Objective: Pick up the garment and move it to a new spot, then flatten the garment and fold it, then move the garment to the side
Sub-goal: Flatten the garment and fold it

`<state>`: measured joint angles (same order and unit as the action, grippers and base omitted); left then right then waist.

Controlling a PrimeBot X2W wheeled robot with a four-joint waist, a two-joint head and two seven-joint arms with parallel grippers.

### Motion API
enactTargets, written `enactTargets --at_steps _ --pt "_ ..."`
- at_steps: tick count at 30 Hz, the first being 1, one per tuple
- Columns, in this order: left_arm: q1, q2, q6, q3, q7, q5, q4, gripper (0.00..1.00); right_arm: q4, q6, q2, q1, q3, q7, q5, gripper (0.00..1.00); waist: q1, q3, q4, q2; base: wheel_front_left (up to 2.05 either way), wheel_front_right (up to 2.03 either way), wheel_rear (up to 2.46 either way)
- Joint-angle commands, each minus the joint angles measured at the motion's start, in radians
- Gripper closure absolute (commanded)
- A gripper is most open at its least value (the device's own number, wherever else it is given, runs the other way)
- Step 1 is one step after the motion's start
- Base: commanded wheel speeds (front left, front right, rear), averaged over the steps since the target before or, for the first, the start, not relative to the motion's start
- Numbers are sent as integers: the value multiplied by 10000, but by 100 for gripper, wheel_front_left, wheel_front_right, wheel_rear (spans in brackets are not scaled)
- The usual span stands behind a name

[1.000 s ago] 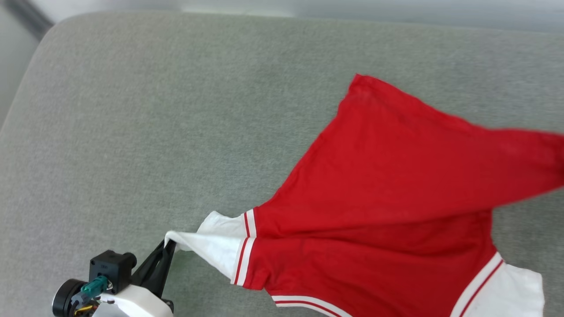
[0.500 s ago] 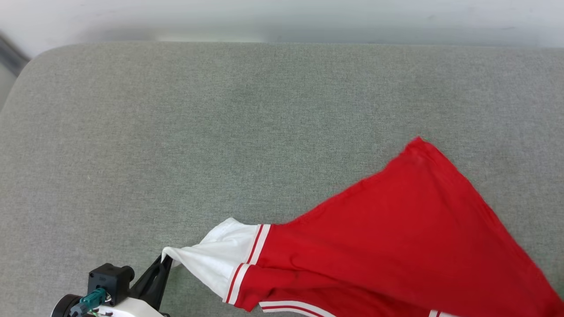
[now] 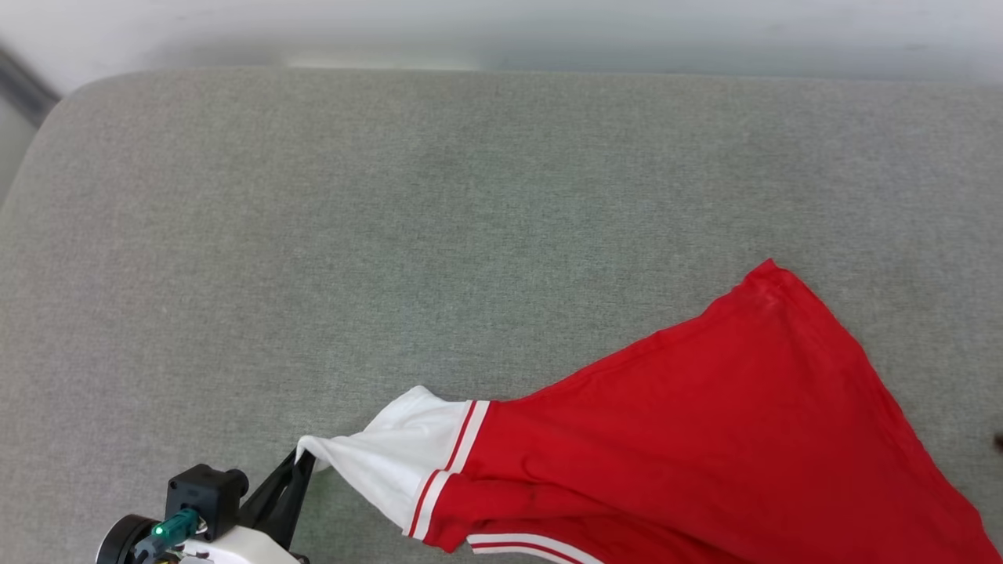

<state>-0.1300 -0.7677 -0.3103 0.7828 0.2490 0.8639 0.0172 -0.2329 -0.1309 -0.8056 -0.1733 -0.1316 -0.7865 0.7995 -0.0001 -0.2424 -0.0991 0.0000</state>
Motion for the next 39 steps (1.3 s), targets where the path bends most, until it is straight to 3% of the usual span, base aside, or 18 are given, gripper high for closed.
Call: enactTargets --at_steps 1,4,8,12,13,15,16,18,24,29,30,39 --pt "-186 29 1 31 -32 -104 44 100 -304 4 -224 669 -110 -119 6 0 1 -97 -112 0 0 0 0" --pt "-351 80 51 71 -77 -206 88 100 -610 4 -673 1924 155 -484 -21 0 1 -269 -270 0 0 0 0" --pt "-691 178 173 161 -133 -380 133 100 -579 4 -1186 3749 1261 -1450 -159 0 1 -585 -595 0 0 0 0" --pt "-1022 353 272 204 -141 -515 90 100 -235 5 -1276 5527 2808 -2603 -362 0 1 -923 -933 0 0 0 0" --pt "-1022 353 272 204 -141 -515 90 100 -235 5 -1276 5527 2808 -2603 -362 0 1 -923 -933 0 0 0 0" --pt "-1152 414 310 188 -110 -546 56 100 125 4 -951 6386 3454 -3116 -454 0 1 -1138 -1072 0 0 0 0" --pt "-1368 517 425 201 -77 -627 -16 100 892 4 -409 7492 4308 -3755 -778 0 1 -1411 -1267 0 0 0 0" --pt "-1671 731 551 239 -52 -749 -75 100 1951 4 214 8473 5280 -3981 -1169 0 1 -1792 -1508 0 0 0 0" --pt "-1897 955 680 251 4 -850 -228 100 3513 2 793 8570 6272 -3597 -1172 0 1 -2148 -1697 0 0 0 0" --pt "-1872 1036 732 226 39 -830 -392 100 4068 2 770 8062 6862 -3170 -897 0 1 -2152 -1663 0 0 0 0" --pt "-1838 1031 732 212 35 -818 -429 100 4100 2 742 8059 6886 -2994 -853 100 1 -2106 -1626 0 0 0 0" --pt "-1708 804 594 71 91 -962 -510 100 3599 2 684 8968 6454 -999 -487 100 1 -1015 -1106 0 0 0 0"
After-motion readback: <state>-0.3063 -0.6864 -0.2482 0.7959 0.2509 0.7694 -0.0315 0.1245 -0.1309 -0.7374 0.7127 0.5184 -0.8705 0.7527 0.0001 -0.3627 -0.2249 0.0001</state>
